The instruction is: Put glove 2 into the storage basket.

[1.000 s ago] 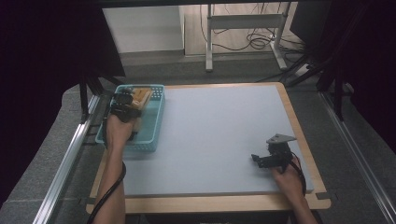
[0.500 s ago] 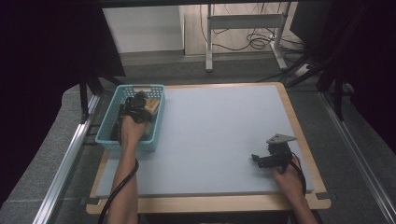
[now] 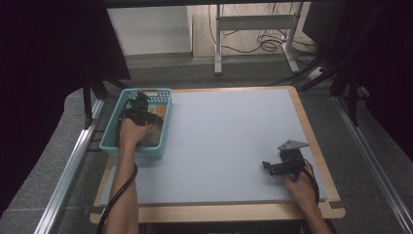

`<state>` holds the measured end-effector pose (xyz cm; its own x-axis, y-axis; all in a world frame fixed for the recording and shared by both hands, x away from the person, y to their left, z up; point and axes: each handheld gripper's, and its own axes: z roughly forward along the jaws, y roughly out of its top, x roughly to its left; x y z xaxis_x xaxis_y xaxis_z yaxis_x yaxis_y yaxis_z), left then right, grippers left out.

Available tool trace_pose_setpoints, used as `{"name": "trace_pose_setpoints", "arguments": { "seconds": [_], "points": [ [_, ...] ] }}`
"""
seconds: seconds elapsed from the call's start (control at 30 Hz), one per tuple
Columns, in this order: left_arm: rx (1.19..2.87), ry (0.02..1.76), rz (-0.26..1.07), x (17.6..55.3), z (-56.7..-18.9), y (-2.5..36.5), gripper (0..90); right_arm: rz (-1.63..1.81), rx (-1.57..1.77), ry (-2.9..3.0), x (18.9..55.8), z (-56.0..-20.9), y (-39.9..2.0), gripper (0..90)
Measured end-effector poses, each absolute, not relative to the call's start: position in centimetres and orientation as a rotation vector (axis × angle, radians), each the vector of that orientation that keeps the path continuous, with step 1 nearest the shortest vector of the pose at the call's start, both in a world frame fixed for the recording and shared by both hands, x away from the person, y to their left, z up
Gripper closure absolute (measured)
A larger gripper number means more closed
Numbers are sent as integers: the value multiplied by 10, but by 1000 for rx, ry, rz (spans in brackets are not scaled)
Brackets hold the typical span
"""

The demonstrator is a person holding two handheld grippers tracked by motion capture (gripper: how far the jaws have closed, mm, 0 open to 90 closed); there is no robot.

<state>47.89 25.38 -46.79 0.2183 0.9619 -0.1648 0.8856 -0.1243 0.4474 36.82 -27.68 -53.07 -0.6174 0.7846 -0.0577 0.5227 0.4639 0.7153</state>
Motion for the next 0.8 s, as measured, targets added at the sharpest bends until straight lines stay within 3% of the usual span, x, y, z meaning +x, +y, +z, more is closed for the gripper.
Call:
{"name": "trace_pose_setpoints", "arguments": {
  "seconds": [0.17,0.2,0.23,0.33,0.4,0.57,0.8],
  "points": [
    [2022,1680,316,470,-446,263,166,948,1100,2338,368,-531,-277,70],
    [2023,1687,341,468,-445,265,218,948,1100,2338,368,-531,-277,70],
    [2033,1699,366,467,-444,267,357,948,1100,2337,368,-531,-277,70],
    [2091,1751,429,466,-457,271,567,947,1099,2337,368,-531,-277,70],
    [2110,1766,430,467,-464,271,644,948,1100,2337,368,-531,-277,70],
    [2133,1797,401,476,-489,269,688,947,1099,2337,368,-531,-277,70],
    [2136,1747,359,483,-495,254,726,949,1102,2337,368,-531,-277,70]
  ]
}}
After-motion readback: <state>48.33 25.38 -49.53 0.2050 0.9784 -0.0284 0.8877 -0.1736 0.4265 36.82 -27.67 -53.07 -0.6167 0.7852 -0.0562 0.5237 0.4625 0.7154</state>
